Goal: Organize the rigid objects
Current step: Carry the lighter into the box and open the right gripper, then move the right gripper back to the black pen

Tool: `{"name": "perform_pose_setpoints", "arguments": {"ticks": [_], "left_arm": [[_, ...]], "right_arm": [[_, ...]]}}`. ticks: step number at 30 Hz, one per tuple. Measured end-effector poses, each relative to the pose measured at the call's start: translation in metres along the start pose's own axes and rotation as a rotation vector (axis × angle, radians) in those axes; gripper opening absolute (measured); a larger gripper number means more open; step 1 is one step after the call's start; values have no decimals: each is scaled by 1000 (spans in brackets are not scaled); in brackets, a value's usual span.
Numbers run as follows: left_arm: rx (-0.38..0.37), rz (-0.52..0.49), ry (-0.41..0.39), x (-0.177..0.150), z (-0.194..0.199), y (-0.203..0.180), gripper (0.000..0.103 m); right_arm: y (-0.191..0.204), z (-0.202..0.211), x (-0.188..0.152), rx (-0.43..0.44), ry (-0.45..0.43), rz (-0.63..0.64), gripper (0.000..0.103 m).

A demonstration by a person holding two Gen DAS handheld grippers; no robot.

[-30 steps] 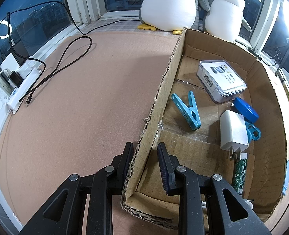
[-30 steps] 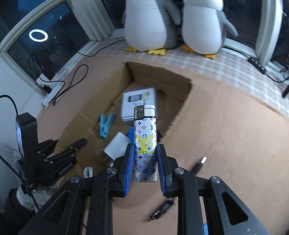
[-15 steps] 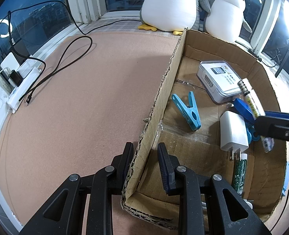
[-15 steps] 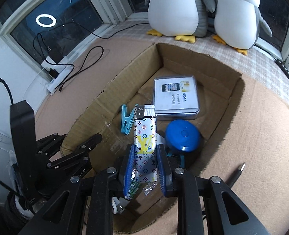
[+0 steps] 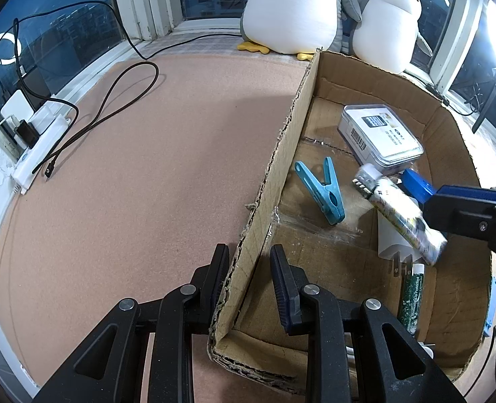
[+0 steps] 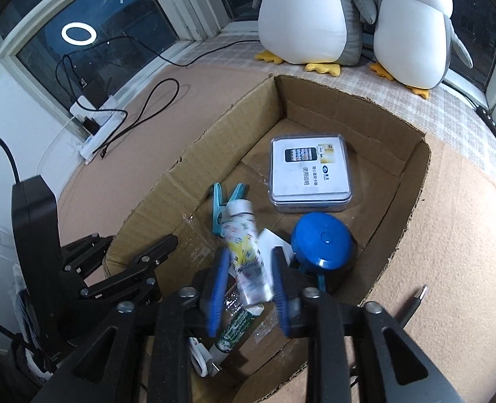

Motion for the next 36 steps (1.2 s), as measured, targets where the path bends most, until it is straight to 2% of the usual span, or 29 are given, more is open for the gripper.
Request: {"name": "perform_pose_setpoints", "arguments": {"ticks": [1,2,14,22,29,36], "left_arm": [[0,0,0,0,0,0,28],[-1,1,0,0,0,0,28],[-2,1,-1,0,0,0,28],[-4,2,-3,0,0,-1,28],[-5,2,-4,0,0,0,28],[-5,3,-4,1,0,-1,28]], "right_arm": [[-1,2,1,1,-6,-9,38],[-3,4,3,5,-12,-18,40],[-34,40,7,24,-58,-115,41],[-77,72,-4,-22,-98,-214,41],[-111,69,-22,-73,-53,-282,41],[-124,44,-44,-84,48,-306,40]]}}
Point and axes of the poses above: each gripper's, at about its wrist camera, not at the fingertips, and z roughly against the way its jaws point, y to its left, x to its top, the point moved 9 cm from there along -z, roughly the way its jaws point, and after that the axes turned 13 degrees about -z, right-handed, at the moved point
